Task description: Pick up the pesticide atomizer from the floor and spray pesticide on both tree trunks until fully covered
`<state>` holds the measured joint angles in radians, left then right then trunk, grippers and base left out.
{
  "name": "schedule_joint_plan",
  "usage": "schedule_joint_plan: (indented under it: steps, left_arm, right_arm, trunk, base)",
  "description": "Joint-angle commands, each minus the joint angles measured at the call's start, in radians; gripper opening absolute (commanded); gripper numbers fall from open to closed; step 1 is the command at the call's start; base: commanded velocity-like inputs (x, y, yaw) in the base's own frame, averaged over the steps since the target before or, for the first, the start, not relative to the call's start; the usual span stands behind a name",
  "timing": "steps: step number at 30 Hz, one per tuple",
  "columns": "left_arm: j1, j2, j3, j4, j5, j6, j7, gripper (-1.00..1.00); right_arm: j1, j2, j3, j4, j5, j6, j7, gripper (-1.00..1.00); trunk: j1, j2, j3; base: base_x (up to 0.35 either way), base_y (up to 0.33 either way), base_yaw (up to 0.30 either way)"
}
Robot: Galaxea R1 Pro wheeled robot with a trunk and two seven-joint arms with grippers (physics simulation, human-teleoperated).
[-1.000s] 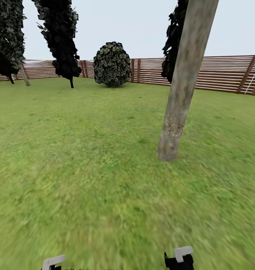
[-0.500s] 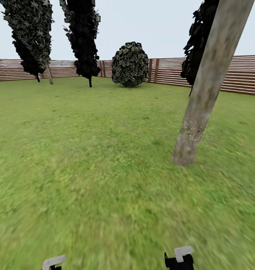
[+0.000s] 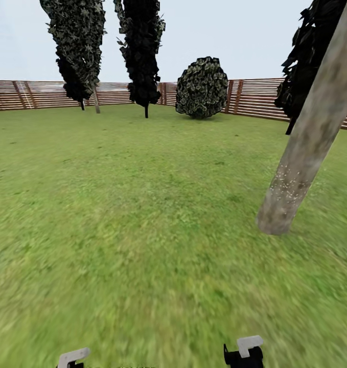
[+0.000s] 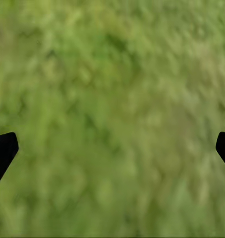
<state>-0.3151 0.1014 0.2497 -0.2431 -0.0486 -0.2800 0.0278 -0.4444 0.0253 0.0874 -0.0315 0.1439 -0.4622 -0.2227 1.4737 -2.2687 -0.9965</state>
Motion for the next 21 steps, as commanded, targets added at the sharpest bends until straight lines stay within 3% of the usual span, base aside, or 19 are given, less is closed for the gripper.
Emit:
schedule_joint_plan:
  steps: [1, 21]
  left_arm:
    - [-0.001, 0.000, 0.002, 0.001, -0.005, -0.004, 0.003, -1.00]
    - [-0.001, -0.002, 0.001, 0.002, -0.008, -0.003, 0.003, -1.00]
  right_arm:
    - [-0.001, 0.000, 0.008, 0.001, 0.006, 0.000, -0.010, 1.00]
    - [-0.001, 0.001, 0.008, 0.002, 0.006, 0.000, -0.010, 1.00]
  trunk:
    - [0.000, 0.000, -0.001]
    - [0.000, 0.000, -0.001]
  base:
    - [0.000, 0.000, 0.281]
    - [0.000, 0.000, 0.281]
